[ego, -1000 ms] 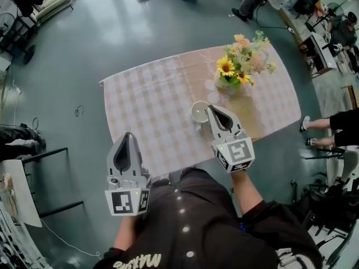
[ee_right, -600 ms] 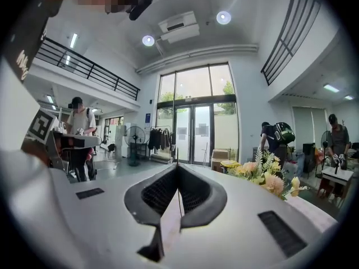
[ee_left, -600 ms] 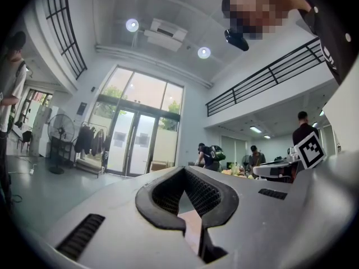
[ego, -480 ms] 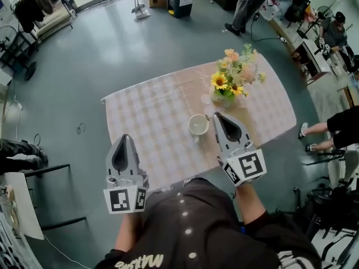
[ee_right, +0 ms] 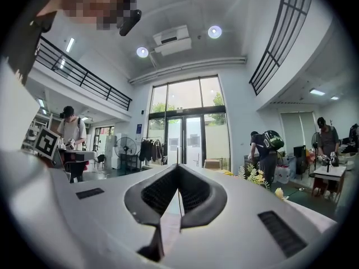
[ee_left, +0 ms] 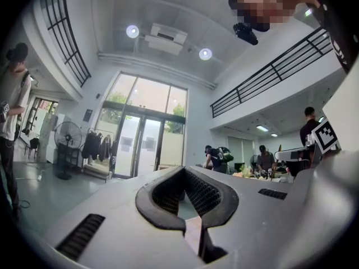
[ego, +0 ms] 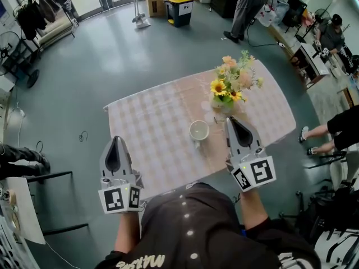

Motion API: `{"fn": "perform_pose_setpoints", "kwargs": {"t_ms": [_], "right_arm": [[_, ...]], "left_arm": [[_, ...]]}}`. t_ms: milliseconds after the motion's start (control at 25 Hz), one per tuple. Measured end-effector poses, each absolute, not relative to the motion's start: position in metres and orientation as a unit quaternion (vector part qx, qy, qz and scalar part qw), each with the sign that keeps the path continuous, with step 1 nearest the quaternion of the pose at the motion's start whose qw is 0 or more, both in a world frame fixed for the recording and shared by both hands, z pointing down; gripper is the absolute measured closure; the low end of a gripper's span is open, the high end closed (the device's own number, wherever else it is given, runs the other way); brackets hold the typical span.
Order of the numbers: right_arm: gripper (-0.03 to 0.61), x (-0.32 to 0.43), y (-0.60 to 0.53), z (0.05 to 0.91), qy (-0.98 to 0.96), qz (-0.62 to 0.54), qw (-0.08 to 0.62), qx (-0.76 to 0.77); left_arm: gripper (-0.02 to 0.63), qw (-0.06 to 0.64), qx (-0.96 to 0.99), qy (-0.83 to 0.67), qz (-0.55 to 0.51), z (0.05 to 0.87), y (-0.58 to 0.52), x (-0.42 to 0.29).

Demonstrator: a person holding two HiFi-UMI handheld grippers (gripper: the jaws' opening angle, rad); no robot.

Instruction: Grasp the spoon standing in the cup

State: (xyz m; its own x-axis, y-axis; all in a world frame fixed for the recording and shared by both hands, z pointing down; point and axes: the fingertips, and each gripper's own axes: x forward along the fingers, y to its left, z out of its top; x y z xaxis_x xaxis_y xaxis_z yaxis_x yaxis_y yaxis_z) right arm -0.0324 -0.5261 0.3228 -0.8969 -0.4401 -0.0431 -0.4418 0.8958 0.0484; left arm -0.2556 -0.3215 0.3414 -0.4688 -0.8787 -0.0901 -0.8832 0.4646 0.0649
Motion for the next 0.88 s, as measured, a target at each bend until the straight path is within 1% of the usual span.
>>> {"fn": "perform_pose_setpoints", "kwargs": {"t_ms": [240,880], "right_arm": [[0.577,-0.020,-0.529,0.321,0.970,0.031,0.028,-0.240],[0.577,-0.015,-0.528,0.324,0.968,0.030,0.023,-0.250]], "left_arm": [[0.597,0.028,-0.505,0.861,0.046,0.338,-0.312,-0.262],[0.597,0.032,-0.507,0.860,0.044,0.333,-0.306,-0.265]]}}
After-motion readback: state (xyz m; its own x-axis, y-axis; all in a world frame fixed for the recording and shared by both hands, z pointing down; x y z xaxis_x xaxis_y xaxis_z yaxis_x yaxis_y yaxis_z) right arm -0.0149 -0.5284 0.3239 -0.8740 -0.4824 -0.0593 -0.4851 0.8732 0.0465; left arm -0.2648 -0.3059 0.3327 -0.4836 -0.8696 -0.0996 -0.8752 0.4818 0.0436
